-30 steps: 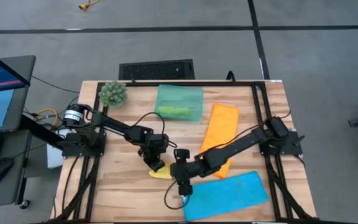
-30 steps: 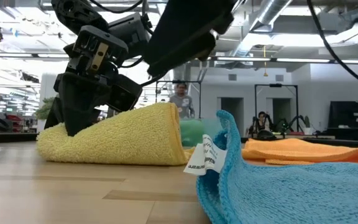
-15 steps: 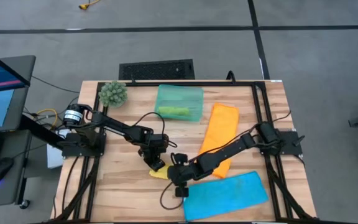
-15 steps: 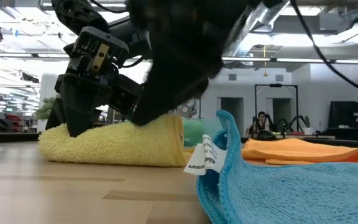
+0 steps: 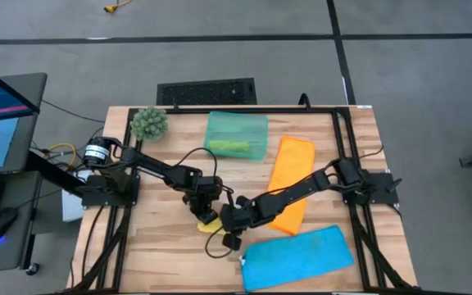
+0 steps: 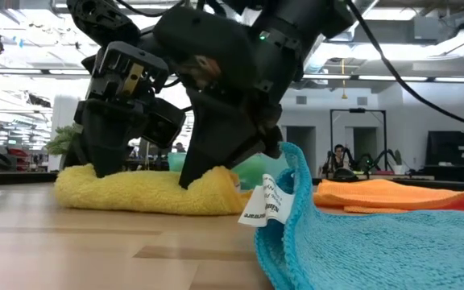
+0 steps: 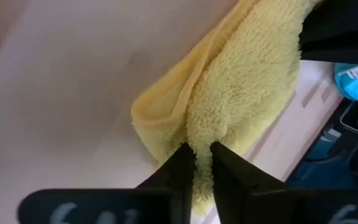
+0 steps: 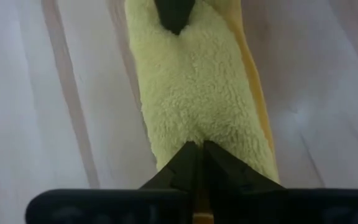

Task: Roll microfiber towels into tight, uniform cylinder then place into a basket
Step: Roll the yellow towel

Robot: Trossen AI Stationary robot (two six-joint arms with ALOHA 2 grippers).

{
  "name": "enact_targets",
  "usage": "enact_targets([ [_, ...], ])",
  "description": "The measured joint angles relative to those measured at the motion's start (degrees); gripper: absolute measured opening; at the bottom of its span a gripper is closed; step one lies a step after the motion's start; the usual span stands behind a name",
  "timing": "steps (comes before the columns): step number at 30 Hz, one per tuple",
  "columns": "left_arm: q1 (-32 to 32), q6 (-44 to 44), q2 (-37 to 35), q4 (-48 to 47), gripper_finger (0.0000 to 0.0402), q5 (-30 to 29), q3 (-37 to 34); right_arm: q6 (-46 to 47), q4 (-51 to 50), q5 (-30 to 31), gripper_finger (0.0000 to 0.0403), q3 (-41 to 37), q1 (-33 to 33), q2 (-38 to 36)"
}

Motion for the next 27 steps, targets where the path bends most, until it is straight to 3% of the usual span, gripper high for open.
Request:
enact_targets([
  [5,0.9,1.3,0.0,-0.1,0.0087,0.2,0.0,3.1,-0.1,-2.4,0.0050,0.0,-0.8,0.0],
  [10,4.2,5.3,0.0,-0.5,0.0135,7.3,0.0,5.6,-0.1,-3.4,0.0049,0.0,-0.7,0.0],
  [13,5.7,8.4,-0.5,-1.4,0.0151,8.5,0.0,6.6,-0.5,-4.1,0.0049,0.0,-0.7,0.0],
  [21,6.6,22.6,-8.7,-8.5,0.0157,-1.5,0.0,6.6,-1.8,-4.1,0.0049,0.0,-0.7,0.0],
  [27,3.4,29.8,-17.8,-11.3,0.0158,-9.2,-0.1,6.6,-1.8,-4.3,0.0049,0.0,-1.0,0.0],
])
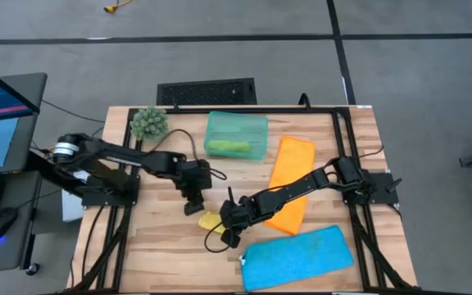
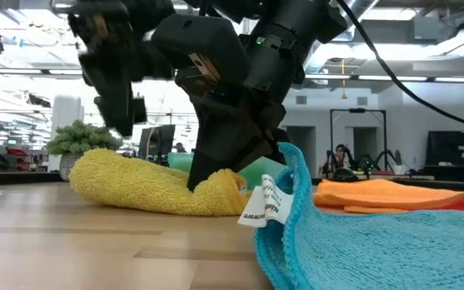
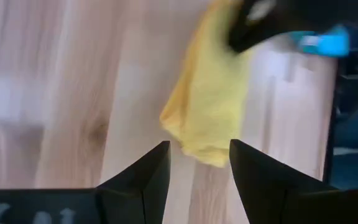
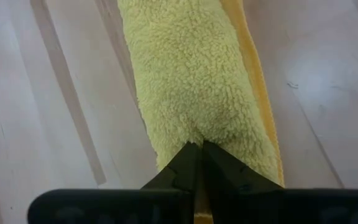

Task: Roll microfiber towels into tight, uniform cylinder then place into a basket
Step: Roll the yellow towel

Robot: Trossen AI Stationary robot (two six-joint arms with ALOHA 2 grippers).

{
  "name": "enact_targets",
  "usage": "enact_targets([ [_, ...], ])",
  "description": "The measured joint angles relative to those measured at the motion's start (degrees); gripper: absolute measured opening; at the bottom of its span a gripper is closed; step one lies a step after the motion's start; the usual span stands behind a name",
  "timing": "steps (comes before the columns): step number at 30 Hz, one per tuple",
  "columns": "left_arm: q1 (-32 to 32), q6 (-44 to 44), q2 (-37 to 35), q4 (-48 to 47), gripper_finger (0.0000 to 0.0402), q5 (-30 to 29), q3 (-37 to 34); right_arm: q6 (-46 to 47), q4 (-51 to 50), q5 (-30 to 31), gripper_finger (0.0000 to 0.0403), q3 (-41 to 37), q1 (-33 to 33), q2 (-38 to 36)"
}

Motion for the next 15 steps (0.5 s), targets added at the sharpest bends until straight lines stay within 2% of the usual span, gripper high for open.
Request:
enact_targets([
  [4,-3.5,5.7,-7.3,3.3,0.0158,-0.6,-0.8,0.0,0.0,0.0,0.0049,0.0,-0.1,0.0],
  [7,-6.6,8.7,-10.8,5.2,0.0158,-4.1,-1.6,0.0,-0.2,0.0,0.0049,0.0,-0.1,0.0],
  [11,-9.8,10.8,-11.0,5.1,0.0158,-7.4,-4.0,0.5,-0.1,0.0,0.0049,0.0,-0.1,0.0],
  [15,-12.7,8.9,-7.9,11.8,0.0158,-7.4,-7.4,1.0,-0.2,0.0,0.0049,0.0,-0.1,0.0],
])
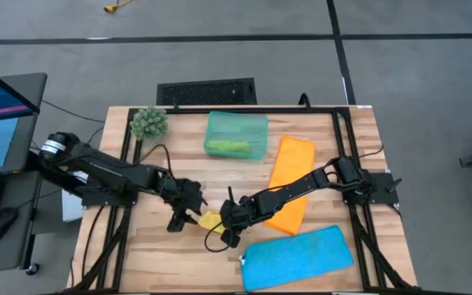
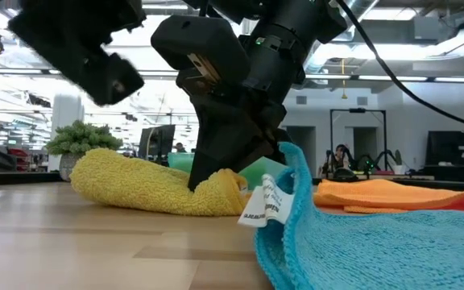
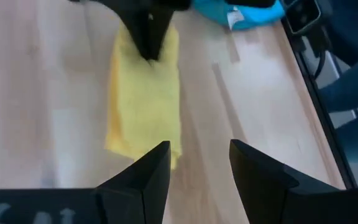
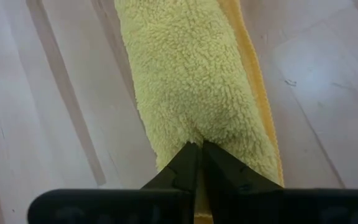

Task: Roll microfiber towels into tight, uniform cylinder then place into a basket
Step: Roll the yellow towel

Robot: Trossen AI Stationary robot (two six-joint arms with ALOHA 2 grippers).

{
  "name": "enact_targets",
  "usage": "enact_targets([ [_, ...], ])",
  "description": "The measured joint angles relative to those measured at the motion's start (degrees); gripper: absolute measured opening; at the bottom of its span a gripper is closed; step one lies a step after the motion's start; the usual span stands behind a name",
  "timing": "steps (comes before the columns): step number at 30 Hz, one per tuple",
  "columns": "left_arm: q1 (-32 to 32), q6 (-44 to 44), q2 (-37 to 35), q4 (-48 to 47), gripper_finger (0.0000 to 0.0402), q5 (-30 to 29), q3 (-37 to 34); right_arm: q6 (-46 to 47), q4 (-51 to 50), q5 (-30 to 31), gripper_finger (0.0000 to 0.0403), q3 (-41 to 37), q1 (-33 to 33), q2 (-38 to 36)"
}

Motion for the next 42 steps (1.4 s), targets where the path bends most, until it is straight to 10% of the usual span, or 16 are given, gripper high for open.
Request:
enact_targets([
  [19,-2.5,-4.4,21.5,22.2,0.0158,-3.4,-1.5,-1.2,0.2,-1.0,0.0049,0.0,-0.2,0.0],
  [42,-5.0,-6.3,12.9,22.4,0.0158,-12.3,-1.5,-3.0,0.0,-1.9,0.0113,0.0,0.3,0.0],
])
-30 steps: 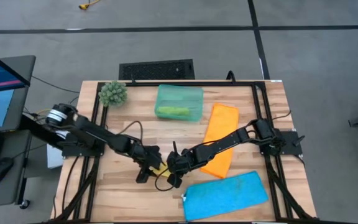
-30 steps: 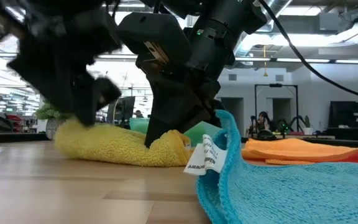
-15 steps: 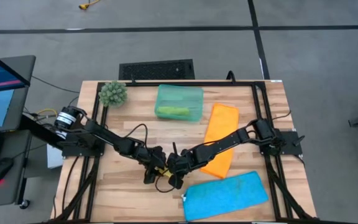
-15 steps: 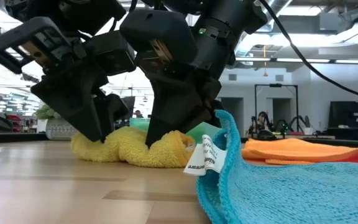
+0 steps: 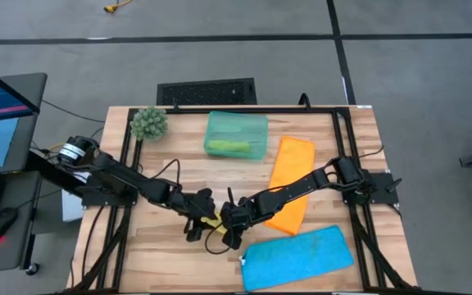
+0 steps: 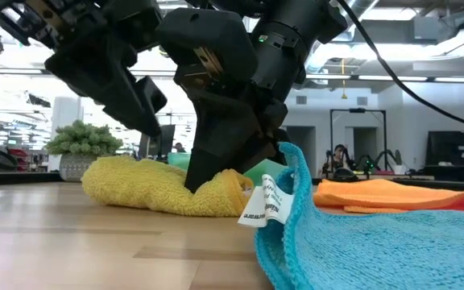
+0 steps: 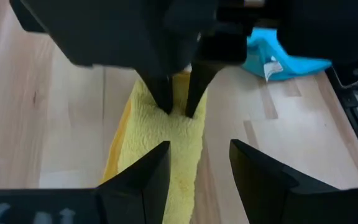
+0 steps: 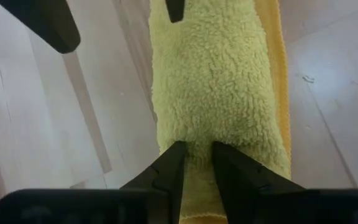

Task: Roll microfiber towels into tight, uniform cylinder then place into a basket
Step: Roll the yellow towel

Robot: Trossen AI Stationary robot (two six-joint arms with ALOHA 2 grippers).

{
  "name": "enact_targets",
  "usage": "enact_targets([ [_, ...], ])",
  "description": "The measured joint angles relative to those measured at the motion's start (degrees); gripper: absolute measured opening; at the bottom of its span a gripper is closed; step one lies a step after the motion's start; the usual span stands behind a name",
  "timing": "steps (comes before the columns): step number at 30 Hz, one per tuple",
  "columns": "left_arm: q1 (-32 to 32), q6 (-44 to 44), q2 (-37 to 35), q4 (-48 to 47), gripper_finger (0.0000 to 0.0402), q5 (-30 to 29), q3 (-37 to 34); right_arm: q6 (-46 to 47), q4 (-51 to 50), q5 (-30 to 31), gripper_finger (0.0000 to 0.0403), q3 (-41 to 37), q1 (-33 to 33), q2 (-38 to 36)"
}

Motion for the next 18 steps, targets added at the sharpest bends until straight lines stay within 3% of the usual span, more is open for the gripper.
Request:
enact_targets([
  [18,2.4,1.1,8.5,1.8,0.0158,-2.1,0.0,-1.3,0.0,0.4,0.0120,0.0,-0.1,-0.1],
])
